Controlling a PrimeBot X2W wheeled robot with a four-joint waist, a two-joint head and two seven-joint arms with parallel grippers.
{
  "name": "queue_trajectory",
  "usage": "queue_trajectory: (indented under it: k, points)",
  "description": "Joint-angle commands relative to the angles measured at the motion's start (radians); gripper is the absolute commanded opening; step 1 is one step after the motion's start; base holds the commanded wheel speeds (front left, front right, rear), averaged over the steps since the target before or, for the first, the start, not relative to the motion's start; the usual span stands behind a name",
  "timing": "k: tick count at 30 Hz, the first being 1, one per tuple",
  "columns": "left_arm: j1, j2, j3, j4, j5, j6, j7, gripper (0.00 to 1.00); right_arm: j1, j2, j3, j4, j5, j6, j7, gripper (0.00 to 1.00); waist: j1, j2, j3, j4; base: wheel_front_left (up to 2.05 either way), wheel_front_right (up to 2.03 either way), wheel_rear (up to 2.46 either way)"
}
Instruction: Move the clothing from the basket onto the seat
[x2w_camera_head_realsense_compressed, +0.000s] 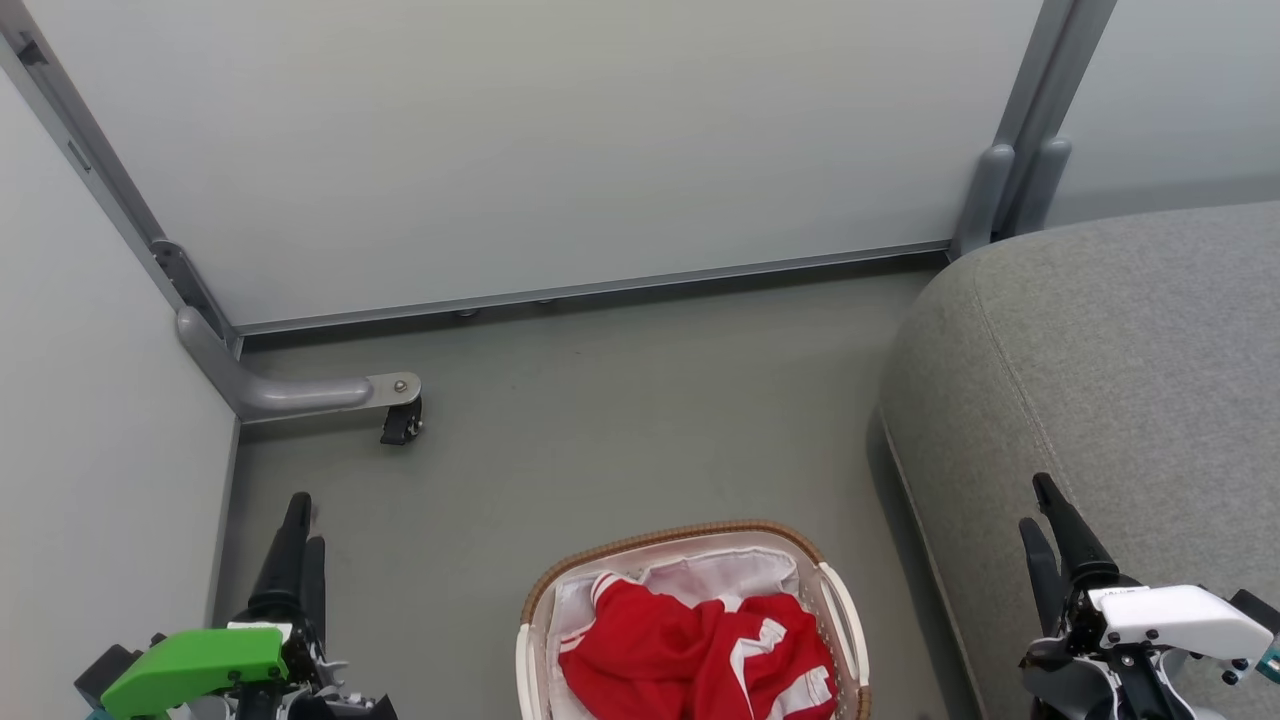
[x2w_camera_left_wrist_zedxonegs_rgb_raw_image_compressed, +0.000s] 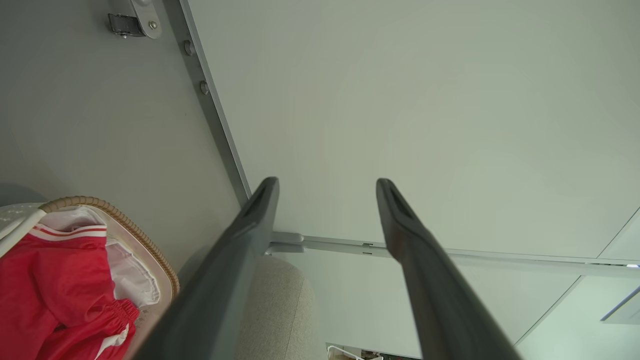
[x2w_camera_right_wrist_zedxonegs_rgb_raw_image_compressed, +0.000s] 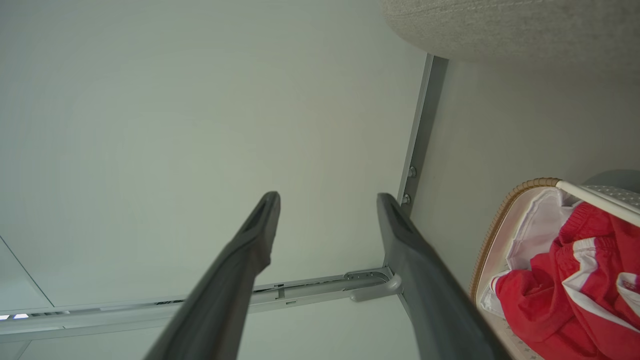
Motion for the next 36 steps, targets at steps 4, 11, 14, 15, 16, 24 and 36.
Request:
queue_trajectory:
  k: [4, 11, 14, 15, 16, 24, 36]
  points:
    - [-0.009, 0.004, -0.022, -0.032, 0.047, -0.001, -0.025, 1.0, -0.003, -0.009, -0.01, -0.014, -0.055, 0.0, -0.027, 1.0, 0.0, 0.0, 0.0, 0.0, 0.0, 0.0, 0.0]
    - [-0.008, 0.005, -0.047, -0.055, 0.138, -0.002, -0.055, 1.0, -0.002, -0.01, -0.027, -0.03, -0.164, 0.0, -0.058, 1.0, 0.0, 0.0, -0.001, 0.0, 0.0, 0.0, 0.0]
    - [-0.009, 0.006, -0.062, -0.065, 0.214, -0.002, -0.072, 1.0, 0.003, -0.011, -0.032, -0.057, -0.267, 0.0, -0.074, 1.0, 0.0, 0.0, -0.002, 0.001, 0.0, 0.0, 0.0]
    - [-0.01, 0.006, -0.066, -0.069, 0.237, -0.002, -0.076, 1.0, 0.004, -0.011, -0.031, -0.066, -0.3, 0.0, -0.079, 1.0, 0.0, 0.0, -0.002, 0.001, 0.0, 0.0, 0.0]
    - [-0.011, 0.006, -0.07, -0.072, 0.255, -0.002, -0.08, 1.0, 0.005, -0.012, -0.03, -0.074, -0.326, 0.0, -0.082, 1.0, 0.0, 0.0, -0.002, 0.001, 0.0, 0.0, 0.0]
    - [-0.012, 0.007, -0.079, -0.113, 0.455, 0.004, -0.111, 1.0, 0.02, -0.013, -0.016, -0.143, -0.556, 0.0, -0.114, 1.0, 0.0, 0.0, -0.002, 0.003, 0.0, 0.0, 0.0]
    - [0.019, 0.009, -0.11, -0.115, 0.687, 0.009, -0.153, 1.0, 0.045, -0.015, 0.001, -0.162, -0.784, 0.0, -0.156, 1.0, 0.0, 0.0, -0.002, 0.005, 0.0, 0.0, 0.0]
